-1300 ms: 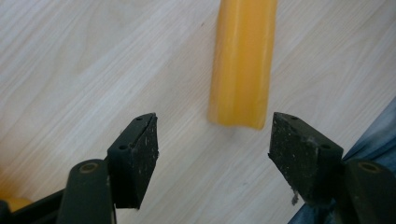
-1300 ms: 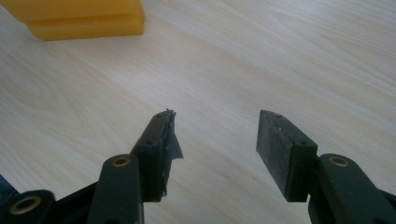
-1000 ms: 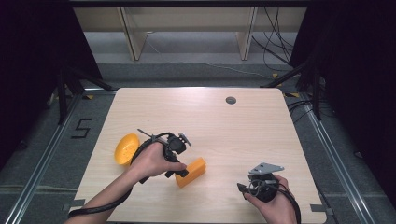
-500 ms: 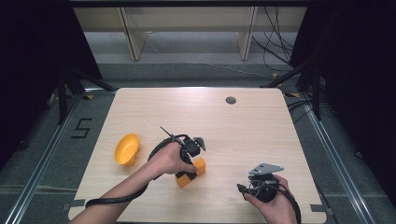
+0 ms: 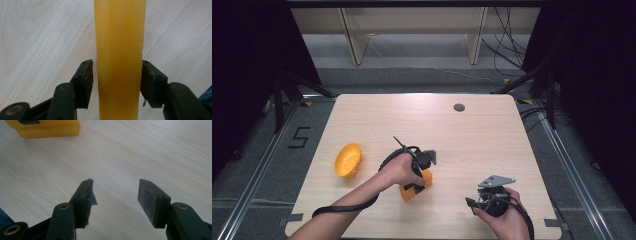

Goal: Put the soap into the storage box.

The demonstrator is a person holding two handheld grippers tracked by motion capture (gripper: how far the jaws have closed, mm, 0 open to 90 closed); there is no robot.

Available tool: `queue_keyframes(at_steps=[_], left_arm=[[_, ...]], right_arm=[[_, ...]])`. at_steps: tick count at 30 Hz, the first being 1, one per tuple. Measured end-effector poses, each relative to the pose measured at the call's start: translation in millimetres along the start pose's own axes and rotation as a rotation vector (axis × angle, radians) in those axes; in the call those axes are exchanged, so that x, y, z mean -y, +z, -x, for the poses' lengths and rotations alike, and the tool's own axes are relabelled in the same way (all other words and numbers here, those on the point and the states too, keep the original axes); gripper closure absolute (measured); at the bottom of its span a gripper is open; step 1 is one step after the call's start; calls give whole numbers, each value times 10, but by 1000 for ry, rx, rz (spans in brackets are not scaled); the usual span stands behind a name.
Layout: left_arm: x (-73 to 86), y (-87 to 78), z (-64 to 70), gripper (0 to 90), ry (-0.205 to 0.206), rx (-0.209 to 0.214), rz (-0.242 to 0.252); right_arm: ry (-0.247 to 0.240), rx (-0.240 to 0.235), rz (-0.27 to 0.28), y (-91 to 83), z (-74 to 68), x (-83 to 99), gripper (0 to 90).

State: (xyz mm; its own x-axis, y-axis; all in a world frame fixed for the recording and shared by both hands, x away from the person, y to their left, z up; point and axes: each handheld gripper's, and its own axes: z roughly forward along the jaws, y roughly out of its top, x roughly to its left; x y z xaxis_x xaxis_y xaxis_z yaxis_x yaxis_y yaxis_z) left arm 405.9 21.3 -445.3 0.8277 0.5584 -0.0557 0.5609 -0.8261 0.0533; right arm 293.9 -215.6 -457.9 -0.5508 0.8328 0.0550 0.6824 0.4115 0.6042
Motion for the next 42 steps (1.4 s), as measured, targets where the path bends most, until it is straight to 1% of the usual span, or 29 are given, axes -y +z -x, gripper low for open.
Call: queue_keyframes(at_steps=[3,4,5,6,7,8,9,11,12,14,15,16,18,20,22,24,26,27,29,30,31,32,34,37,38,39,40,41,42], left_arm=[[-18,37,-18,506,2,0,-13],[-22,63,-15,516,-18,13,-22],[-25,76,-18,532,-23,15,-19],[-34,80,-37,544,-7,17,-26],[-33,86,-25,566,-27,39,-28],[-32,90,-20,583,-27,33,-25],[-31,91,-16,589,-29,24,-24],[-30,89,-13,600,-38,15,-22],[-29,86,-14,600,-41,19,-22],[-24,82,-14,602,-47,19,-23],[-20,81,-14,602,-51,20,-24],[-14,80,-13,602,-56,21,-24],[6,80,-4,603,-84,28,-10],[19,57,-4,603,-94,37,1],[34,31,4,602,-114,39,16],[52,6,11,603,-130,42,6],[80,-17,11,603,-151,40,18],[87,-32,6,603,-152,42,11],[121,-51,3,602,-167,32,17],[132,-57,4,603,-183,43,21],[145,-75,-5,603,-189,41,16],[160,-86,-12,603,-191,42,13],[190,-109,-26,603,-208,48,5],[239,-133,-48,603,-229,46,8],[257,-134,-54,603,-245,40,18],[274,-142,-67,603,-246,32,14],[298,-137,-74,603,-261,21,31],[313,-138,-84,602,-263,13,37],[328,-149,-98,603,-268,16,31]], right_arm=[[4,-2,-5,-1,2,-1,467],[-10,0,-2,6,11,1,467],[1,-1,-1,7,2,-2,465],[2,-1,-3,6,0,-1,465],[1,-3,-2,5,-1,-1,465],[3,-3,-3,2,-2,-1,465],[-16,1,-1,8,11,1,465],[-13,-1,0,8,13,1,465],[-10,-1,-1,7,11,1,465],[-21,1,3,9,15,0,465],[0,-2,2,3,1,-2,465],[2,-5,-3,0,2,-2,465],[2,-5,-4,-1,3,-3,465],[3,-5,-2,-1,5,-3,465],[2,-4,-4,-1,5,-3,465],[1,-4,-2,-2,4,-4,465],[0,-1,3,-1,1,-5,465],[1,-2,7,1,1,-4,465],[0,-3,1,-1,4,-4,465],[-1,-4,-1,-1,5,-5,465],[0,-3,1,0,2,-5,465],[-14,0,2,4,10,-3,465],[0,-3,1,3,-2,-6,465],[-4,-5,-3,4,-1,-8,465],[-4,-5,-2,4,-2,-9,465],[-4,-3,-2,5,-3,-10,465],[-4,-3,-1,5,-2,-11,465],[-4,-3,0,5,-2,-11,465],[-4,-3,0,4,-3,-12,465]])
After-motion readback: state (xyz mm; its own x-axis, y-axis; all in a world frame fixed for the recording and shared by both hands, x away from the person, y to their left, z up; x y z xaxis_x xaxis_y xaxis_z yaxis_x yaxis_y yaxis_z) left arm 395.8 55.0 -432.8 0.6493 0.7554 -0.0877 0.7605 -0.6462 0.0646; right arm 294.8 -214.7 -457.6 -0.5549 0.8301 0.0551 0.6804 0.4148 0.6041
